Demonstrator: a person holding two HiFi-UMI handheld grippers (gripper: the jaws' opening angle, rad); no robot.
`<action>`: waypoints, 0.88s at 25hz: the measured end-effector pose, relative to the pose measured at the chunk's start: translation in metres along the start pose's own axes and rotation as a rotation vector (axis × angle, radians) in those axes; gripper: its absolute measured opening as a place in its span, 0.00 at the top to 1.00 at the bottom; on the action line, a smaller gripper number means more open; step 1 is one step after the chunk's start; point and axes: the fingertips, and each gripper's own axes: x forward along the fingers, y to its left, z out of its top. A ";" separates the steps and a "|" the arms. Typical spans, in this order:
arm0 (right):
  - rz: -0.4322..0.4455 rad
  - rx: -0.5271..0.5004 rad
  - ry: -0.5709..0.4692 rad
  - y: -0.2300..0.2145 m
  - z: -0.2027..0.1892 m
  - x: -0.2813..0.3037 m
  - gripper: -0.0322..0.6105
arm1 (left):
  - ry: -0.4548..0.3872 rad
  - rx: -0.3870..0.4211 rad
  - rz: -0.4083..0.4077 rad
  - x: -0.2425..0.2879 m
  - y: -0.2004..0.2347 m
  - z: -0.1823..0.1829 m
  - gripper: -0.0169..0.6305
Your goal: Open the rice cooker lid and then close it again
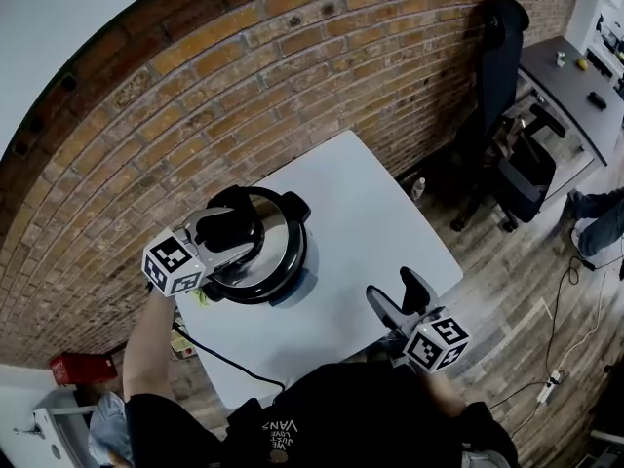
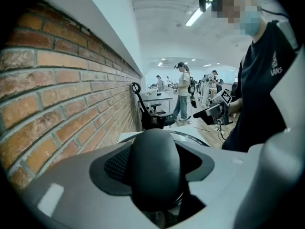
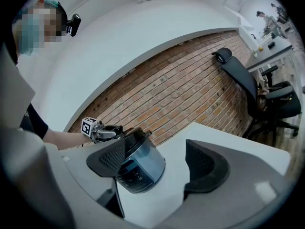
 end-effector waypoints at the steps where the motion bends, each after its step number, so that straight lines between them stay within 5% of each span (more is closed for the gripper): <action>1: 0.003 -0.002 0.004 0.001 0.000 0.001 0.35 | -0.002 0.008 -0.011 0.000 -0.001 0.000 0.54; 22: 0.022 -0.015 0.050 0.008 -0.006 0.012 0.35 | 0.023 0.159 -0.214 0.006 -0.011 -0.010 0.54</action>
